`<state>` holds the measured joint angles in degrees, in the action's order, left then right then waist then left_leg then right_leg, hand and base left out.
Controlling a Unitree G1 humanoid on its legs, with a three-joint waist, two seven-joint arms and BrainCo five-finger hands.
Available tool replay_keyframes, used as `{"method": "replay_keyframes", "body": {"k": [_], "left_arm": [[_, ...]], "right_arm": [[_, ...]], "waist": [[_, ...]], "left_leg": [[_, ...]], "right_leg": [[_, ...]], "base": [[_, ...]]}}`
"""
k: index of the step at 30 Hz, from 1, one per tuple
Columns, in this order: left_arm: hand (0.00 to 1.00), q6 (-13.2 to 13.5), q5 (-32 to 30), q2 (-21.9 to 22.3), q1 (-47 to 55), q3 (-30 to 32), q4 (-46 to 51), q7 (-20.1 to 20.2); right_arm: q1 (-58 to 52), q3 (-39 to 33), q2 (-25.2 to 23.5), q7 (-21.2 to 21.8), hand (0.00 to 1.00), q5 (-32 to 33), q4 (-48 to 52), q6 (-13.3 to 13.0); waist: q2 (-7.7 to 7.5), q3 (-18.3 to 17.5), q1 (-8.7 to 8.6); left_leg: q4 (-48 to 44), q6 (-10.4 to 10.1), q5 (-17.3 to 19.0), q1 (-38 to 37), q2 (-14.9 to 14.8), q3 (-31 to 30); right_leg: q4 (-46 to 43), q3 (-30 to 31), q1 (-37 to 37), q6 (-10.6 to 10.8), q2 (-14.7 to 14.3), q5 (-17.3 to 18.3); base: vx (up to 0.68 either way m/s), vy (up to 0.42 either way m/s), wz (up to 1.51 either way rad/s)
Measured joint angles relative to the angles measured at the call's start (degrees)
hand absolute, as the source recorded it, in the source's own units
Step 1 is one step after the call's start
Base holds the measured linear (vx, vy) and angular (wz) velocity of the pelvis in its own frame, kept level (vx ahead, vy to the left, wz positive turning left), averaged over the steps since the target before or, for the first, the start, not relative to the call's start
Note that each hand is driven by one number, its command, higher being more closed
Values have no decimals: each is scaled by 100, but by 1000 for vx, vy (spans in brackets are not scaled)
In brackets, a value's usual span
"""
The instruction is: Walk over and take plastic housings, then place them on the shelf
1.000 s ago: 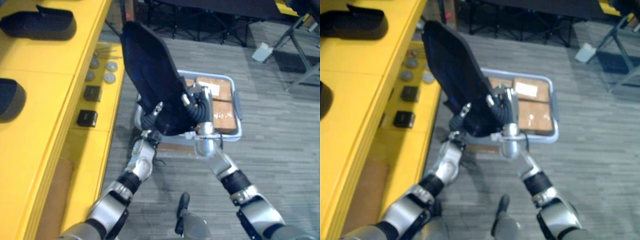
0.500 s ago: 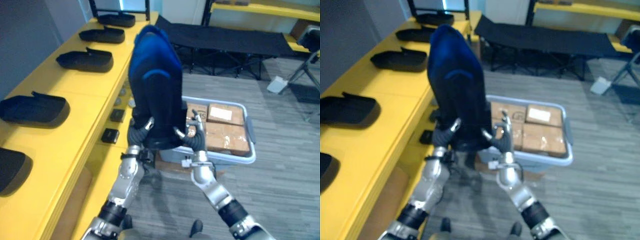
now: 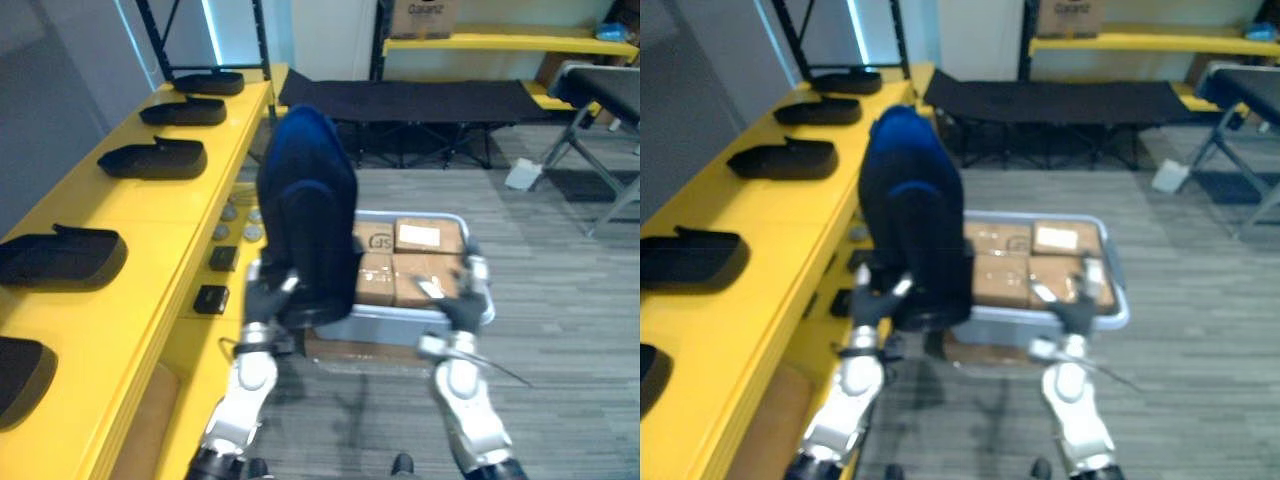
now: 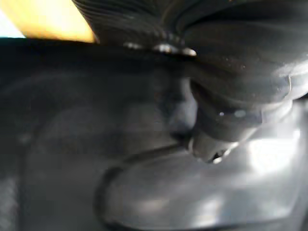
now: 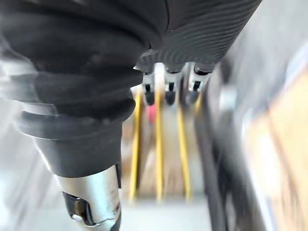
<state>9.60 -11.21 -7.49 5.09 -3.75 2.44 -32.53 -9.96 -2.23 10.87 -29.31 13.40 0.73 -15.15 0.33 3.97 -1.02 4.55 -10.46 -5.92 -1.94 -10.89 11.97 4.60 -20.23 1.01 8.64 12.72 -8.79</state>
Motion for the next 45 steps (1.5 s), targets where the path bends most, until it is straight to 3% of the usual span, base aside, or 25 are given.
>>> {"method": "replay_keyframes", "body": {"k": [5, 9, 20, 26, 33, 40, 44, 45], "left_arm": [[100, 3, -134, -36, 96, 62, 220, -438], [100, 78, -132, -35, 105, 247, 351, -619], [100, 517, 937, 184, 417, 589, 957, -380], [100, 554, 1120, 433, 660, 1333, 1642, -414], [100, 953, 1306, 665, 1443, 2581, 2446, -307], [100, 1017, 1330, 918, 2079, 3308, 2628, -53], [100, 1147, 1565, 930, 2056, 3319, 2629, 154], [100, 1166, 1643, 918, 1898, 3309, 2629, 295]], "right_arm": [[-341, 100, -218, 706, 0, 174, -131, -499], [-434, 76, -312, 1107, 0, 443, -472, -630], [-517, 85, -429, 1564, 0, 513, -636, -920], [39, 770, -457, 1839, 0, 544, -678, -985], [1005, 1726, -499, 1943, 0, 0, -1174, -979], [1596, 2003, -481, 2126, 0, -65, -1243, -896], [1565, 2046, -443, 2309, 0, -64, -1238, -657], [1506, 2016, -389, 2309, 0, -68, -1210, -617]], "waist": [[-17, -53, -56], [-47, -94, -110], [18, -159, -85], [56, -182, 300], [35, -208, 1128], [-21, -213, 1366], [-58, -28, 1336], [-78, -12, 1253]], "left_leg": [[-1, -17, 44, -4, 0, 37], [-1, -10, 68, -5, 0, 48], [-2, -15, 93, 47, 14, -190], [-113, -6, 60, 373, 88, -911], [-107, 22, 29, 584, 311, -1665], [-134, 55, 109, 400, 355, -1580], [-547, 134, 269, 557, 392, -1657], [-619, 200, 253, 714, 391, -1596]], "right_leg": [[1, 9, -15, -7, 2, 8], [1, 11, -15, 1, 4, 26], [0, -229, 121, 32, 20, 104], [-1, -987, 434, 112, 46, 194], [-3, -1785, 828, 241, 125, 345], [-60, -1718, 930, 192, 202, 412], [-126, -2003, 1206, 218, 207, 538], [-137, -2287, 1309, 273, 205, 586]], "base": [[36, 8, -3], [0, 0, 0], [7, 5, 10], [11, 2, 61], [23, -5, 58], [13, 10, -4], [-24, -11, 33], [-59, -19, 82]]}}
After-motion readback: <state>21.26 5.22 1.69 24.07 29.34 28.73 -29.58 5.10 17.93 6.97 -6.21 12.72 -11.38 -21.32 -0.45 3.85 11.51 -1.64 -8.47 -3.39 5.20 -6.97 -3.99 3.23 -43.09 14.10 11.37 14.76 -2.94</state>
